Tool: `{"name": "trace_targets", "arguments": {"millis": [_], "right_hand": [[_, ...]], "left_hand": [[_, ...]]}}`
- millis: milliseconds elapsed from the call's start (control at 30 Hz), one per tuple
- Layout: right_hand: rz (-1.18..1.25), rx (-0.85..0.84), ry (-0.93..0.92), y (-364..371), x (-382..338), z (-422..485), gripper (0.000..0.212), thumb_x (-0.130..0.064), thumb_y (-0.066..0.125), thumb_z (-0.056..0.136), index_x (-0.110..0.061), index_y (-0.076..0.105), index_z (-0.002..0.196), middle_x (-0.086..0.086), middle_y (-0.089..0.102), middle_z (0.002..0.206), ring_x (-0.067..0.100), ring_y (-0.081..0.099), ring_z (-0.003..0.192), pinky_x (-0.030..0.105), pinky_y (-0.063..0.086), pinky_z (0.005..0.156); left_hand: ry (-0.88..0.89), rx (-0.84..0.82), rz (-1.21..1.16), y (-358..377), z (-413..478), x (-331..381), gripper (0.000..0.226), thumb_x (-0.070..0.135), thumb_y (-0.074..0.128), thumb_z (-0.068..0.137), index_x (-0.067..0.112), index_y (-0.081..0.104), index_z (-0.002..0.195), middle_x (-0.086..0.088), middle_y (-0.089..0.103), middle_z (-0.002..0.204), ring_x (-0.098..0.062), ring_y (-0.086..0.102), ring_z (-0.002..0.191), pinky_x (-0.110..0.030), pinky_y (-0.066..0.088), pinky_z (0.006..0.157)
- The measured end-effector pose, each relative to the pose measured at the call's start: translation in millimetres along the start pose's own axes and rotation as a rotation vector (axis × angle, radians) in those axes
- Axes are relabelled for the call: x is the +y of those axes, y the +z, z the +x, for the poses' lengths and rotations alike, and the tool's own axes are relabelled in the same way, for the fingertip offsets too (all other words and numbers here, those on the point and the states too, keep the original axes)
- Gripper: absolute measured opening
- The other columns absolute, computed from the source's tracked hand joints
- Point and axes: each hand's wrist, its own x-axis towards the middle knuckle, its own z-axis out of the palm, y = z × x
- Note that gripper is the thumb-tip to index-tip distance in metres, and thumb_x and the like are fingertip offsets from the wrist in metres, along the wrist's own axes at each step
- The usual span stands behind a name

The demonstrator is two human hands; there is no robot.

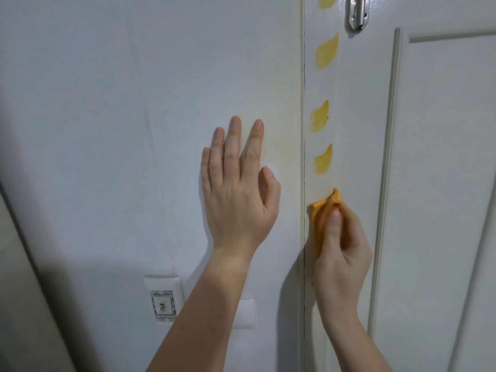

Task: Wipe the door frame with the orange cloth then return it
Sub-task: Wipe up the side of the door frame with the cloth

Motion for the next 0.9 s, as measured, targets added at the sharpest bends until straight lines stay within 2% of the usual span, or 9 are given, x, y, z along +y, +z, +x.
{"name": "trace_targets", "arguments": {"millis": [33,100,267,433,533,733,833,900], "right_hand": [[0.022,-0.002,0.008,3.9,-3.7,3.5,0.031,-0.027,0.061,0.106,-0.016,0.07,0.132,-0.01,0.076,0.119,0.002,0.07,0.114,0.021,0.054,0.097],[0.05,-0.032,-0.016,8.3,-10.9,17.1,0.037,-0.019,0.068,0.102,-0.016,0.066,0.139,-0.006,0.075,0.128,0.008,0.069,0.123,0.025,0.054,0.103],[0.021,-0.074,-0.028,1.6,-17.6,33.9,0.03,-0.022,0.064,0.104,-0.012,0.07,0.132,-0.007,0.079,0.115,0.002,0.072,0.111,0.014,0.055,0.093],[0.056,-0.001,-0.015,10.2,-17.7,14.8,0.036,-0.015,0.073,0.098,-0.017,0.069,0.134,-0.009,0.078,0.12,0.004,0.071,0.117,0.024,0.056,0.101],[0.062,-0.021,-0.075,25.1,-37.0,36.1,0.039,-0.016,0.076,0.097,-0.019,0.068,0.135,-0.01,0.075,0.125,0.002,0.069,0.12,0.02,0.055,0.099],[0.032,-0.029,-0.026,14.0,-33.2,44.3,0.023,-0.027,0.065,0.105,-0.019,0.073,0.125,-0.01,0.079,0.107,0.002,0.073,0.104,0.019,0.055,0.087],[0.083,-0.035,-0.022,17.9,-32.3,29.4,0.033,-0.019,0.073,0.099,-0.019,0.07,0.132,-0.011,0.078,0.118,0.003,0.072,0.115,0.021,0.056,0.098],[0.093,-0.04,-0.054,26.0,-41.9,39.6,0.036,-0.019,0.076,0.098,-0.021,0.069,0.133,-0.01,0.077,0.122,0.002,0.07,0.119,0.022,0.055,0.1]], "left_hand": [[0.0,-0.001,0.001,0.4,-0.3,-0.2,0.062,0.033,0.042,0.11,0.022,0.032,0.171,-0.008,0.025,0.18,-0.029,0.017,0.168,-0.049,0.016,0.137],[0.0,0.0,0.0,0.9,-0.6,-0.3,0.062,0.033,0.043,0.11,0.023,0.032,0.171,-0.008,0.025,0.18,-0.028,0.017,0.169,-0.05,0.018,0.136],[0.003,0.009,0.003,1.5,0.7,-0.6,0.062,0.034,0.042,0.11,0.022,0.033,0.17,-0.008,0.026,0.179,-0.028,0.018,0.168,-0.05,0.018,0.136],[0.004,0.007,-0.009,0.2,0.1,-1.2,0.062,0.033,0.043,0.11,0.023,0.033,0.171,-0.007,0.026,0.179,-0.028,0.017,0.169,-0.049,0.017,0.137],[-0.003,0.014,-0.017,-0.8,0.9,0.0,0.063,0.032,0.044,0.109,0.023,0.034,0.17,-0.007,0.027,0.179,-0.028,0.019,0.168,-0.049,0.018,0.136],[-0.004,0.017,-0.017,-2.5,1.9,0.6,0.063,0.033,0.045,0.108,0.023,0.035,0.17,-0.006,0.028,0.179,-0.026,0.019,0.168,-0.047,0.017,0.137],[-0.01,0.005,-0.022,-2.9,1.9,0.7,0.063,0.032,0.046,0.108,0.024,0.035,0.17,-0.005,0.027,0.179,-0.025,0.017,0.169,-0.048,0.018,0.137],[-0.014,0.0,-0.028,-3.5,1.0,0.0,0.064,0.032,0.046,0.108,0.025,0.035,0.17,-0.005,0.028,0.179,-0.025,0.017,0.168,-0.048,0.019,0.136]]}}
